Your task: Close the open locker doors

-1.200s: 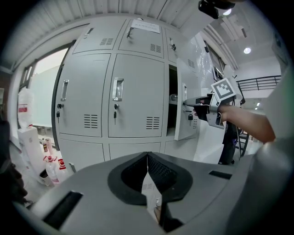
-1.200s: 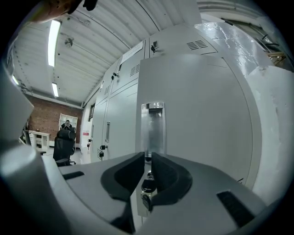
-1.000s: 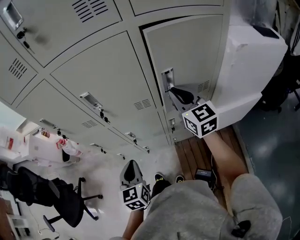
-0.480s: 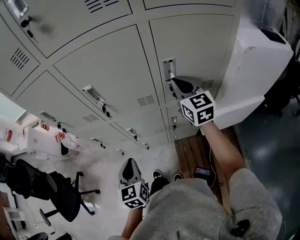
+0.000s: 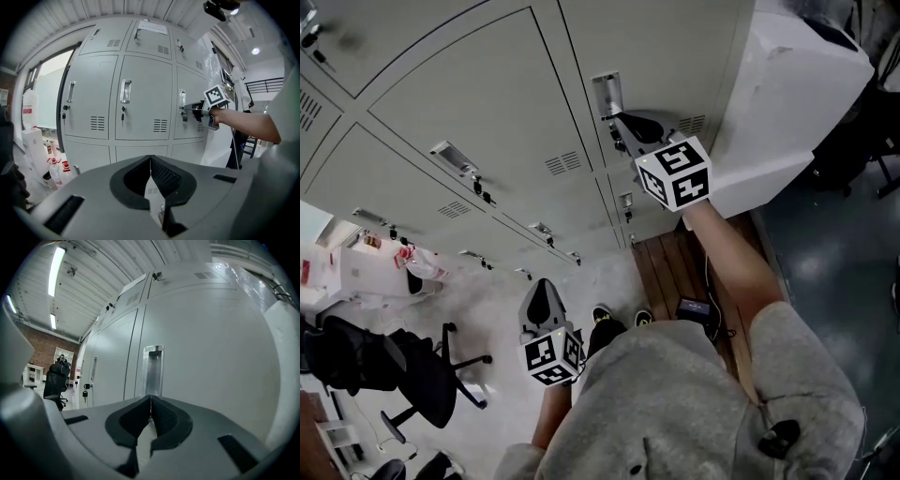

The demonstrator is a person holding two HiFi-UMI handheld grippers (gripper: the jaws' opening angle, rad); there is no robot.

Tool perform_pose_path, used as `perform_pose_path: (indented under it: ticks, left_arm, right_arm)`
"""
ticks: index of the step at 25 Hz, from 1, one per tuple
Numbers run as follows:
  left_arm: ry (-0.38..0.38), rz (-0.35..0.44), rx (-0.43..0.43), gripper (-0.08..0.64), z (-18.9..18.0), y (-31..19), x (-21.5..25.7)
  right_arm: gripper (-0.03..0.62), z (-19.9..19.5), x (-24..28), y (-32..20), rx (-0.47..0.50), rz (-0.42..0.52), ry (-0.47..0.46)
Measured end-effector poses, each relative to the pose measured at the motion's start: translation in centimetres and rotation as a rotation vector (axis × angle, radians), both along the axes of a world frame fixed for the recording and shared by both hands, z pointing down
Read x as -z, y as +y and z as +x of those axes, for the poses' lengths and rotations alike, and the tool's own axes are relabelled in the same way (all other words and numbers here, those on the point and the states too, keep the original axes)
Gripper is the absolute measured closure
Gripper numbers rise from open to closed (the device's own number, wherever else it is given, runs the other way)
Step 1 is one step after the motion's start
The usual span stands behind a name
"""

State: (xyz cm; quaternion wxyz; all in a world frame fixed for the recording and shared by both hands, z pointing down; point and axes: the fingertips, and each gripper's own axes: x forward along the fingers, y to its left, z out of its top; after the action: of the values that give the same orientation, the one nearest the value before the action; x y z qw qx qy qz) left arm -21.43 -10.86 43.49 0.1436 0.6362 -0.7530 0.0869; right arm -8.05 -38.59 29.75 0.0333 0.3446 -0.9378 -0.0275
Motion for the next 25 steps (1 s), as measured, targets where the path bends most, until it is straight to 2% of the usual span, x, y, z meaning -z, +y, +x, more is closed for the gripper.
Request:
perform_pose_path:
  ticks: [5, 11, 15, 20, 25]
  left_arm:
    - [-0.012, 0.004, -0.049, 0.549, 1.0, -1.1, 0.1]
    - [-0.027, 0.018, -0.141, 0.549, 4.0, -2.8, 0.4]
    - [-0.026, 0.016, -0.183, 0.549, 6.0, -3.2, 0.4]
    - [-0.020, 0.013, -0.208, 0.549, 7.3, -3.4, 0.3]
    - [-0.018, 0.015, -0.201, 0.549, 7.5, -3.4, 0.4]
  right_arm:
    - [0.560, 4.3, 0.8, 3.4, -0.005, 0.060, 0.022]
    - [0.560, 12.1, 0.2, 8.6, -0.062, 0.029, -0.003]
    - [0.560, 15.5, -1.7, 11.8, -0.123, -0.004, -0.016]
    - [0.560, 17.9, -4.1, 13.6, -0.202, -0.073, -0.061]
    - [0.560, 17.9, -5.7, 14.1, -0.197, -0.130, -0.083]
